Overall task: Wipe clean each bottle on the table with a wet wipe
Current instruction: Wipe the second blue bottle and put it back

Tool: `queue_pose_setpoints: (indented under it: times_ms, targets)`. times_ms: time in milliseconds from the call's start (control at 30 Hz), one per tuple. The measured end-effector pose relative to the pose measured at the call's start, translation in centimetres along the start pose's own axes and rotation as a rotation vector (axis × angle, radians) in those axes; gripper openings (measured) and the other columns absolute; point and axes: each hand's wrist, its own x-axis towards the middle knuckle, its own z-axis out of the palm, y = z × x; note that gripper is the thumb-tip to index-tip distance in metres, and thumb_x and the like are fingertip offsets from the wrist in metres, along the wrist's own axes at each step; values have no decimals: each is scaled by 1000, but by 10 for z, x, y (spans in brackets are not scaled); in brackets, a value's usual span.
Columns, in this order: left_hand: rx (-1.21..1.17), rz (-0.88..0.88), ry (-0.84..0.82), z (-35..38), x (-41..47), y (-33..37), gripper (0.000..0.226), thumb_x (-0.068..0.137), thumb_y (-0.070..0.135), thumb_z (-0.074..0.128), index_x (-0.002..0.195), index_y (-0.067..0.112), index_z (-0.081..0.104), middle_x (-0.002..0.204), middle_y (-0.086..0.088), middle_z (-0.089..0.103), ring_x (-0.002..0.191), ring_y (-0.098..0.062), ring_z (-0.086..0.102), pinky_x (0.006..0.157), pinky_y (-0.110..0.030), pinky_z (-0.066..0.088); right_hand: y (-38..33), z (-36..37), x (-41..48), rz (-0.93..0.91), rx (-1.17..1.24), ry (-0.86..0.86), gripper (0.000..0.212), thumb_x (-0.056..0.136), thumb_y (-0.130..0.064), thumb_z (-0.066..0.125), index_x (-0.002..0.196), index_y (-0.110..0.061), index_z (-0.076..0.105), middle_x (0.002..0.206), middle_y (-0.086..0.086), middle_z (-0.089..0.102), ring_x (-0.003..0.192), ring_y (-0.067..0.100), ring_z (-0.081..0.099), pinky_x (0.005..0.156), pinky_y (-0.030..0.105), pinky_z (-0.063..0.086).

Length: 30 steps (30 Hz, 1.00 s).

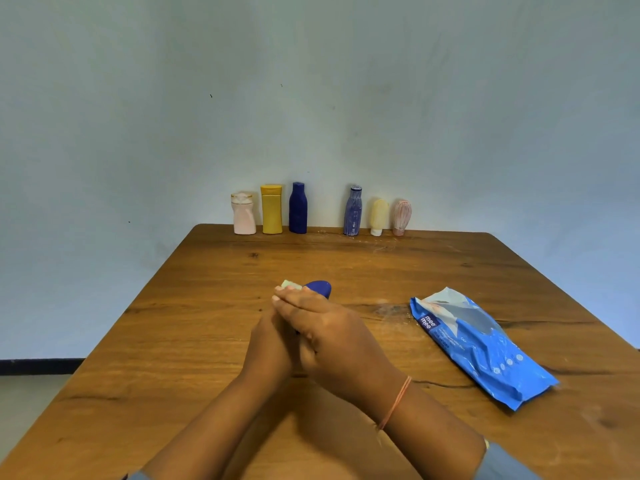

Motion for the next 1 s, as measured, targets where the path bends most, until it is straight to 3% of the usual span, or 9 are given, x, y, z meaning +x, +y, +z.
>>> queue_pose_setpoints:
  times_ms: [100, 200, 400, 567, 667, 733, 867, 933, 1000]
  targets:
    - [124, 68, -7, -1, -1, 6, 39, 79, 35, 48, 111, 14, 59, 91, -1, 65, 89, -19, 61, 69, -22, 35, 9, 5, -2, -66, -45, 9, 48, 74, -12, 36, 108, -1, 68, 115, 12, 66, 110, 22, 61, 102, 29, 37]
    - [188, 70, 19, -1, 1, 2, 33, 85, 23, 58, 118, 17, 58, 106, -6, 68, 98, -24, 63, 64, -18, 33, 18, 8, -2, -66, -25, 49, 47, 74, -8, 37, 110, -2, 67, 118, 11, 65, 114, 21, 58, 102, 31, 41]
    - [107, 121, -1, 0, -1, -3, 28, 81, 23, 64, 107, 32, 56, 80, 15, 62, 77, -9, 61, 54, -10, 36, 29, 6, -9, 65, 81, 117, 51, 75, -8, 35, 119, -5, 61, 126, 9, 59, 122, 13, 49, 106, 31, 35]
    - [37, 128, -67, 1, -3, -10, 37, 78, 24, 71, 104, 38, 48, 88, 21, 59, 81, 5, 55, 64, -8, 39, 47, -8, -10, 460, 237, 130, 44, 85, 7, 46, 124, -11, 58, 126, 0, 59, 114, -1, 47, 102, 24, 42]
    - [74, 111, -118, 0, -7, -13, 37, 79, 30, 70, 107, 42, 49, 101, 21, 56, 91, 9, 50, 76, -6, 38, 49, -5, -13, 762, 514, 135, 39, 87, 8, 42, 112, -11, 66, 112, 2, 66, 91, 14, 65, 75, 33, 57]
    - [283, 100, -154, -2, -8, -12, 42, 80, 45, 64, 119, 41, 48, 111, 14, 46, 103, -4, 43, 88, -19, 37, 45, -3, -14, 920, 742, 82, 36, 89, 9, 40, 103, -11, 66, 107, 3, 65, 83, 19, 66, 58, 27, 57]
    - [438, 8, -245, -14, -12, -3, 42, 82, 52, 59, 121, 44, 48, 88, 15, 50, 79, -8, 49, 66, -22, 40, 42, -4, -16, 1053, 961, 23, 42, 87, 13, 34, 88, -14, 66, 99, 10, 65, 82, 23, 65, 51, 24, 54]
    - [389, -26, -259, -15, -15, 0, 36, 84, 41, 62, 119, 42, 50, 67, 15, 50, 64, -6, 49, 56, -18, 35, 42, -2, -17, 1079, 1006, 5, 43, 86, 14, 33, 89, -12, 67, 99, 14, 66, 84, 27, 66, 54, 26, 55]
    - [269, -45, -287, -13, -16, 0, 41, 86, 21, 61, 118, 43, 48, 65, 15, 54, 55, -6, 56, 56, -19, 44, 40, 0, -17, 1059, 1025, -15, 37, 87, 13, 39, 92, -7, 70, 99, 17, 67, 90, 28, 66, 61, 28, 57]
